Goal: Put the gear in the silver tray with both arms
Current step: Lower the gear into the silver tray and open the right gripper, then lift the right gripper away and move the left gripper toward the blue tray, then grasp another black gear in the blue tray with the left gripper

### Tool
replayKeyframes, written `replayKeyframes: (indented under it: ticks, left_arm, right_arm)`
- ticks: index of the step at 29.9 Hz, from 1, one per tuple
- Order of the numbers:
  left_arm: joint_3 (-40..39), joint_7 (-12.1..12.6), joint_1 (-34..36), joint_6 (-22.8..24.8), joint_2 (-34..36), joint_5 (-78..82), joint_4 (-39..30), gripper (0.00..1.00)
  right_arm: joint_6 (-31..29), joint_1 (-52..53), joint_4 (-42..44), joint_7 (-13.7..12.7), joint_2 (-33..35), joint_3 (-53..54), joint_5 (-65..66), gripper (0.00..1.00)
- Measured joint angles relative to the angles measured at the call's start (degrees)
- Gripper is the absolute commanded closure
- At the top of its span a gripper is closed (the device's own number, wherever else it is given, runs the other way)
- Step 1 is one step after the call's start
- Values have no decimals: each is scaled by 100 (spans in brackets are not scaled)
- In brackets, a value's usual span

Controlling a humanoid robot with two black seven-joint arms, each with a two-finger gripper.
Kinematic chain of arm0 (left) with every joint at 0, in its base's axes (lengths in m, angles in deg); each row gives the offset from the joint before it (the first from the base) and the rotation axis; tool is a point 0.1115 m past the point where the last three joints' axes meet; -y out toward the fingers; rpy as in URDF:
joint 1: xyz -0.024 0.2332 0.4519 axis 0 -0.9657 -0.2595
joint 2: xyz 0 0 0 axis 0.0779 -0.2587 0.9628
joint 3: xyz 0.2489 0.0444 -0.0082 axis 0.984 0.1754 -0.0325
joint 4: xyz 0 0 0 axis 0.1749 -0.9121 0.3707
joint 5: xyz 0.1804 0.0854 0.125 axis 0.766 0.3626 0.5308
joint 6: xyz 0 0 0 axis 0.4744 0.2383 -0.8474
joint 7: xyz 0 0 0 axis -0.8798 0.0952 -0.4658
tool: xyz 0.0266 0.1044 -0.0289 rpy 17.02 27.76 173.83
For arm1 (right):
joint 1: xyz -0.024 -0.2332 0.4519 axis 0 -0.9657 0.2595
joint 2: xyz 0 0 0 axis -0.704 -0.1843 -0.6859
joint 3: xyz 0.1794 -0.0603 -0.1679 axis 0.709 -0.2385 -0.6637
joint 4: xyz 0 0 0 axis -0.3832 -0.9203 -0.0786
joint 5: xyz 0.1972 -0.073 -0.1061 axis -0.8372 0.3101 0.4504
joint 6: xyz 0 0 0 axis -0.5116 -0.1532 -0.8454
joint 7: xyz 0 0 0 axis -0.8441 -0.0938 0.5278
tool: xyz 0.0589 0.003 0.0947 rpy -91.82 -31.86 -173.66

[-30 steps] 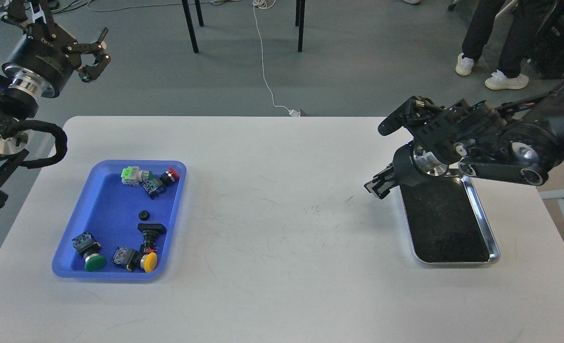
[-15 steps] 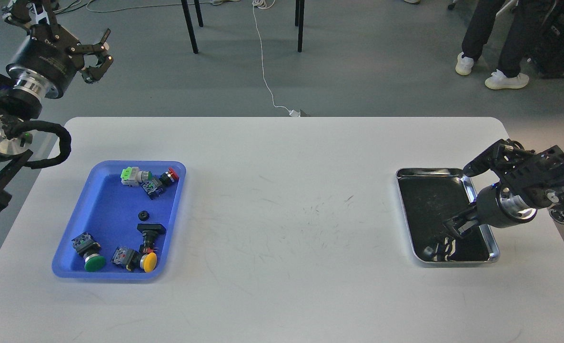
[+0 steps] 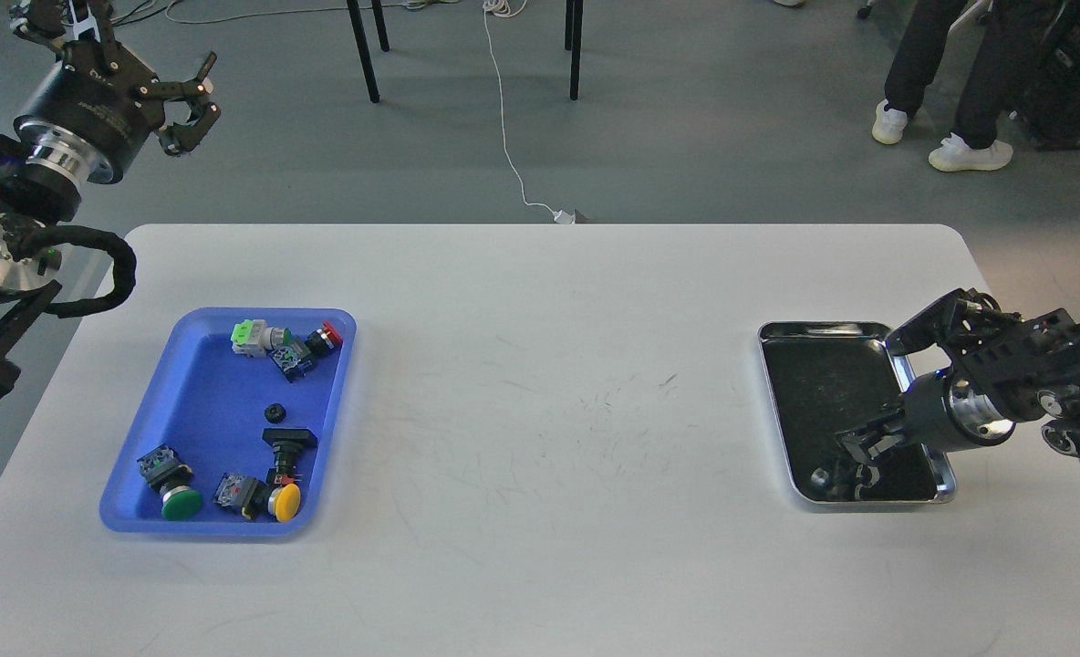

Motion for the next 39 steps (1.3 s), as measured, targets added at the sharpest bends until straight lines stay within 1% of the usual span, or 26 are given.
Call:
replayKeyframes:
  ticks: [4,6,8,11,14,17,21,24,28,33,36,39]
  left_arm:
    - [12,305,4,98,199,69,-225,2]
    - [25,401,38,196,247,284,-259,2]
    - [36,505,142,378,305,763,-287,2]
    - [39,583,240,725,412,1629,-514,3]
    - [55,592,238,905,606,2589,-931,3]
    - [115,569,168,936,756,3614,-1373,3]
    - [170,542,20,846,818,4960,-1760,5]
    - [183,528,-78,708,823,5765,-1958,6]
    - [282,524,-338,621,796,6894,-2158,6]
    - [651,503,-700,605,808,8651,-2309,8]
    - [943,502,-807,565,842,9753,-2318,8]
    - [1193,502,-840,375,866,10804,-2321,10]
  right_arm:
    - [14,0,-19,-2,357,857,-98,8]
    - [18,-41,9,-2,540,1498,-310,6]
    - [28,-173,33,4,665,2258,-778,3]
    - [34,-475,67,28,705,3353,-1751,2]
    - [40,-863,277,33,629,4300,-2660,2]
    - [40,-1175,655,37,385,5144,-3328,2]
    - [23,-1439,1268,50,-44,6003,-4079,2]
    - [21,-1576,1524,61,-358,6396,-4671,2]
    - [20,-1941,1527,106,-565,6892,-5750,2]
    - [25,-2599,1514,130,-1068,7974,-7449,2]
    - [23,-3009,1472,134,-1397,8767,-7832,2]
    - [-20,-3571,1300,119,-1615,9431,-7926,1]
